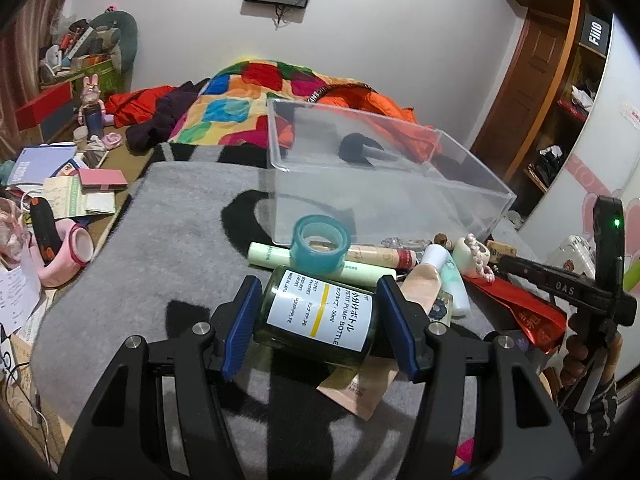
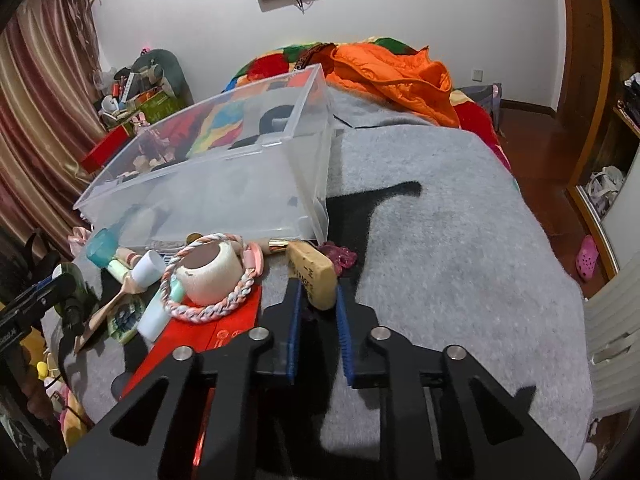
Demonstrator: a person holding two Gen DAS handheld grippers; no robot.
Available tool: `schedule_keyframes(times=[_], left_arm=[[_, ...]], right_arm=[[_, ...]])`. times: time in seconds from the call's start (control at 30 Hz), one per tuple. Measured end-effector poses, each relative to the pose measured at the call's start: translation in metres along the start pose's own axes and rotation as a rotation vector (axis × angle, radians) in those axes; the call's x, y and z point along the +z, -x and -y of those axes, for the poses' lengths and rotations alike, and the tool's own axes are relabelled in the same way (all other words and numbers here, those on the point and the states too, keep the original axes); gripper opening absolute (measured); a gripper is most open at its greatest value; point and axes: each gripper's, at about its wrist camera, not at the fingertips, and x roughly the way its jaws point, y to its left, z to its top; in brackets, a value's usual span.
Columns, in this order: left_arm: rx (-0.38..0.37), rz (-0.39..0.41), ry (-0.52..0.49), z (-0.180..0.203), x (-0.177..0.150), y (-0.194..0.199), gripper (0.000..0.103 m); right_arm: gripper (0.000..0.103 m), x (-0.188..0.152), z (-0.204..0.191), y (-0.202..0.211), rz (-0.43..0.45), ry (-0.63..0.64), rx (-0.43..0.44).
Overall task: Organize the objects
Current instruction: 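Grasp the green glass pump bottle with the left tool while the right tool grasps the wooden eraser, then carry the bottle into the clear box and open the left tool while the right drops the eraser in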
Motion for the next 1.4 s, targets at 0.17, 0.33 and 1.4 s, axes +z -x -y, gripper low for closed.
schedule_keyframes(times=[0.17, 0.33, 1.4], left_arm=[[0.003, 0.049, 0.000, 0.001, 0.008, 0.016, 0.059], [0.004, 0.088, -0.006, 0.006, 0.019, 0.027, 0.059], [0.087, 0.105, -0.058, 0.037, 0.100, -0.037, 0.059]], right_arm=[[0.010, 0.000, -0.003, 0.013, 0.032, 0.012, -0.003], [0.010, 0.003, -0.007, 0.034, 0.085, 0.025, -0.004], [0.010, 0.081, -0.043, 0.001, 0.100, 0.076, 0.186]])
